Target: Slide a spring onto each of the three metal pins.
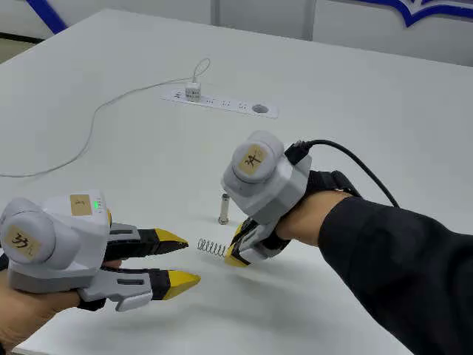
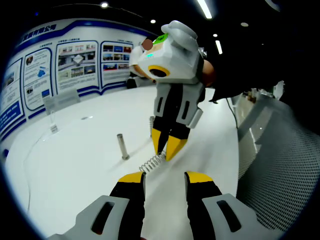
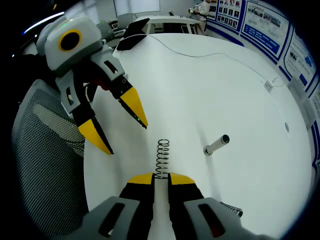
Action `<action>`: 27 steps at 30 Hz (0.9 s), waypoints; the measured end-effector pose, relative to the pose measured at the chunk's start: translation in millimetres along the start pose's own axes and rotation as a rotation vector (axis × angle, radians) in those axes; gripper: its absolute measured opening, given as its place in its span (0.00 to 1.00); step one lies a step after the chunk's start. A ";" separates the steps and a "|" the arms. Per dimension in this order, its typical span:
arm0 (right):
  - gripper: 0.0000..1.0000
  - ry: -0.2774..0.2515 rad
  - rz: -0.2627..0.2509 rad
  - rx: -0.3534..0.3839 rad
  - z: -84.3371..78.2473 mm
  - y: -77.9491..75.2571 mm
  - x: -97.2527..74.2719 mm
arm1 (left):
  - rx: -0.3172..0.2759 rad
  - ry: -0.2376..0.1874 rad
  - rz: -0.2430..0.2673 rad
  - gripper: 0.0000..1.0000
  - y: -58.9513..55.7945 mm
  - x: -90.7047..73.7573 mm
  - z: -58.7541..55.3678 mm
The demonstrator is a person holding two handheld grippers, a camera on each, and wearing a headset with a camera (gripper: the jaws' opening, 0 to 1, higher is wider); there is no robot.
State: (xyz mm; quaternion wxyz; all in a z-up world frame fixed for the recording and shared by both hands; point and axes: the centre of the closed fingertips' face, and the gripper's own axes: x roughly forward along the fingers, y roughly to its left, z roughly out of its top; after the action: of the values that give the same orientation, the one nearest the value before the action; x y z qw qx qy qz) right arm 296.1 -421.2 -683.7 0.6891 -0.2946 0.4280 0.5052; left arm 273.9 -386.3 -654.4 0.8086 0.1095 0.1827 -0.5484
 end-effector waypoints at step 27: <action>0.11 0.068 0.124 -0.166 4.7 49.0 -31.3 | 0.138 0.022 -0.097 0.17 -23.1 12.2 5.7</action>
State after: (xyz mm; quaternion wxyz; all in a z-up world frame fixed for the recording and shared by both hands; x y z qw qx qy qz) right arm 247.1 -415.7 -652.5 0.6148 -0.3407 0.4252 0.5703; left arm 257.5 -407.4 -653.8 0.7697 0.1622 0.1582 -0.5969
